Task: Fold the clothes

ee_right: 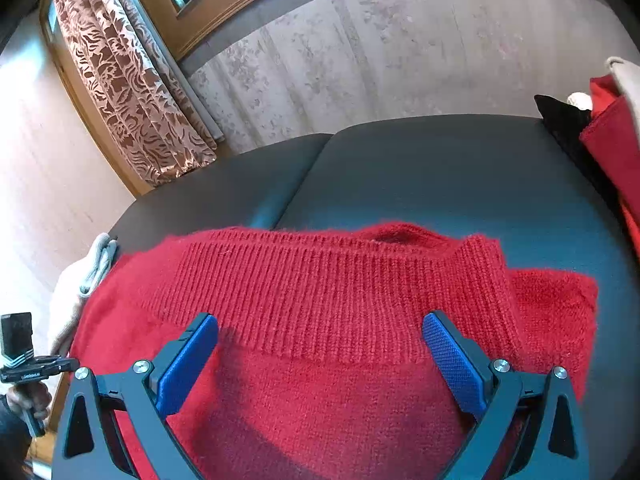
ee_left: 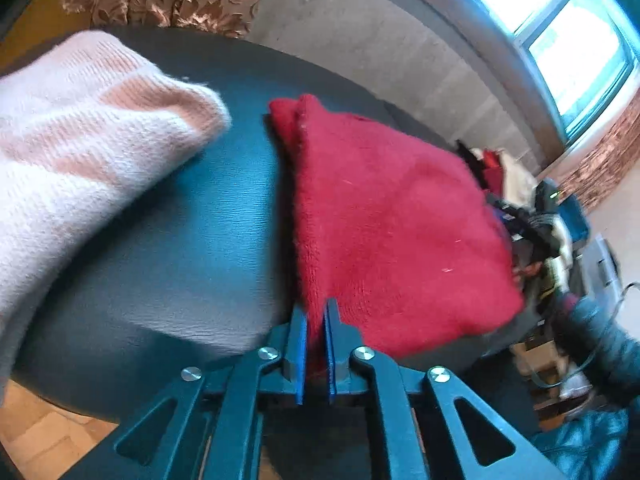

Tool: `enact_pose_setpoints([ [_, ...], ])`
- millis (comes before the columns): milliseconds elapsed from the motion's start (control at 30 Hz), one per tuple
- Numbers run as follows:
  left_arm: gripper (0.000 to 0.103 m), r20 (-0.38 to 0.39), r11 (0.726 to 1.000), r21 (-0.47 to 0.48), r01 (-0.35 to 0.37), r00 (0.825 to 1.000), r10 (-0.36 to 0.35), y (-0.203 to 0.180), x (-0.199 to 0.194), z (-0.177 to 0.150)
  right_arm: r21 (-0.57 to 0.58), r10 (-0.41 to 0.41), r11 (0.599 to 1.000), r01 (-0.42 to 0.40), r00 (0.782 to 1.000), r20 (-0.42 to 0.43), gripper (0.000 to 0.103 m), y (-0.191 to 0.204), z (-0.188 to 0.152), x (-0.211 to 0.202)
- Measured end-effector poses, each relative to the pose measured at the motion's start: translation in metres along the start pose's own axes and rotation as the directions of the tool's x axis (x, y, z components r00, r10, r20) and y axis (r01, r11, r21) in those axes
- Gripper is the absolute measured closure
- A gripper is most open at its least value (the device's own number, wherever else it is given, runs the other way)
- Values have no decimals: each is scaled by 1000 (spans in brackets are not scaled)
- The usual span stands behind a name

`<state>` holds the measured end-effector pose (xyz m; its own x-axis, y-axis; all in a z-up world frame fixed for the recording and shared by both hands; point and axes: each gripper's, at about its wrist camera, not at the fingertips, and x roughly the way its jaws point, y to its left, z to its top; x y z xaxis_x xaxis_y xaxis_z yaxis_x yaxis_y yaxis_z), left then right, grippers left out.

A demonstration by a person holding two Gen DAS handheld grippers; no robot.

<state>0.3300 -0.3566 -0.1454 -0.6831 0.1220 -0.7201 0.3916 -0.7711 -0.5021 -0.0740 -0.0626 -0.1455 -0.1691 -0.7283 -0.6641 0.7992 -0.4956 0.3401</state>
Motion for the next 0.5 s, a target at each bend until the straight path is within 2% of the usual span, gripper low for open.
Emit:
enact_pose_setpoints([
  [33,82,21,1000,-17,2,1000,-2,0,-3,4,0,0,1000,0,1000,1,0,0,0,0],
  [100,72,73,999,-32,2,997,0,-1,-10,15,-5,-3,1000,3,1000,3,0,0,-2,1],
  [133,64,97,1000,-26,-3,995,6,-6,-12,23,-5,-2,1000,2,1000,4,0,0,-2,1],
  [200,55,116,999,9,-38,993,37,-19,-4,42,2,8,1000,-8,1000,9,0,-2,-3,2],
  [333,55,90,996,47,-74,993,69,-26,23,84,24,35,999,-36,999,22,0,-6,-3,-1],
  [500,56,55,995,69,-73,996,69,-35,61,121,37,54,998,-55,998,30,0,-9,-3,-4],
])
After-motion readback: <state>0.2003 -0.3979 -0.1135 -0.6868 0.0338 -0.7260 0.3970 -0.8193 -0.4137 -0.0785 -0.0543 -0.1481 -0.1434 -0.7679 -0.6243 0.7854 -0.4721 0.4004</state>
